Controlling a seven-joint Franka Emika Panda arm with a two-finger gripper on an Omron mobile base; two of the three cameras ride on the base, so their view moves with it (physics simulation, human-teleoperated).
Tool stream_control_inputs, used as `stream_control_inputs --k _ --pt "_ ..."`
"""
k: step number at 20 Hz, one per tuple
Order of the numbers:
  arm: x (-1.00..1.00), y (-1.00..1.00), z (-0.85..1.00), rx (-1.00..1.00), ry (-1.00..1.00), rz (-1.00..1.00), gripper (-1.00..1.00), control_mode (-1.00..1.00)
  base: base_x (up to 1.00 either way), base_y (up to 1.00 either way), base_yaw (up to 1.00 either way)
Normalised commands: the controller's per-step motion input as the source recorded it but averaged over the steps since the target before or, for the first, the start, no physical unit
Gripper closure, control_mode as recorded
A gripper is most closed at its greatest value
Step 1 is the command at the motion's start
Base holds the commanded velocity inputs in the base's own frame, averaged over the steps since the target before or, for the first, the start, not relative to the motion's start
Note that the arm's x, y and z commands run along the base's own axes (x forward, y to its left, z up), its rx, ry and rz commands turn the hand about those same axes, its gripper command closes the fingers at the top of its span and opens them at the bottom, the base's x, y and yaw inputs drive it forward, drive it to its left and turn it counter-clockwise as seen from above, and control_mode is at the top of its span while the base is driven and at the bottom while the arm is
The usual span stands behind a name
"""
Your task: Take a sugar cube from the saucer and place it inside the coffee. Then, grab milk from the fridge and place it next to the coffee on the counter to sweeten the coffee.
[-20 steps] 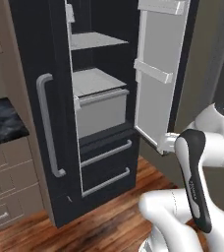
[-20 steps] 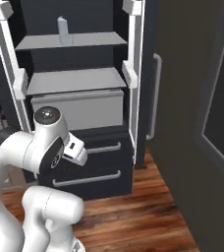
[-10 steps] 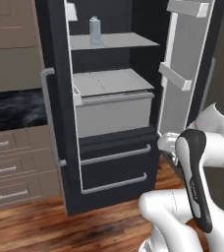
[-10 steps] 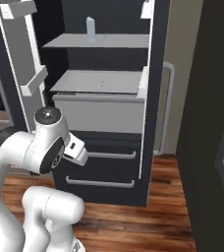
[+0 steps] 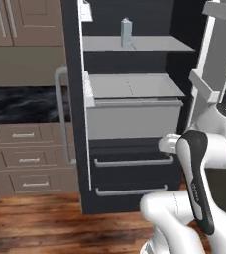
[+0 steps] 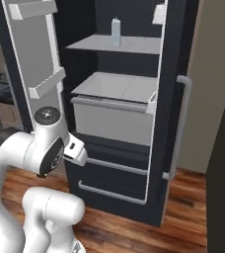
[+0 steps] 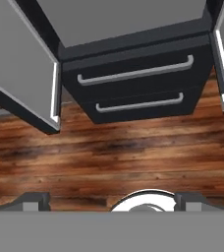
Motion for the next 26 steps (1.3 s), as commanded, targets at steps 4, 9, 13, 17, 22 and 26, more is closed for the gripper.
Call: stream_control_inputs --k 4,9,13,17,22,26 --pt "0.00 0.00 0.00 0.00 0.00 0.00 -1.00 1.00 0.70 -0.39 0.04" --pt "0.00 0.00 0.00 0.00 0.00 0.00 -1.00 1.00 0.86 -0.15 -0.03" --pt "0.00 0.00 0.00 0.00 0.00 0.00 -1.00 1.00 0.89 0.00 -0.08" --pt "0.00 0.00 0.00 0.00 0.00 0.00 -1.00 1.00 0.67 0.00 -0.06" --pt "0.00 0.00 0.00 0.00 0.00 0.00 -1.00 1.00 0.34 0.19 -0.01" --pt "0.00 0.19 0.00 -0.09 -0.03 0.00 -1.00 -1.00 0.01 0.20 0.00"
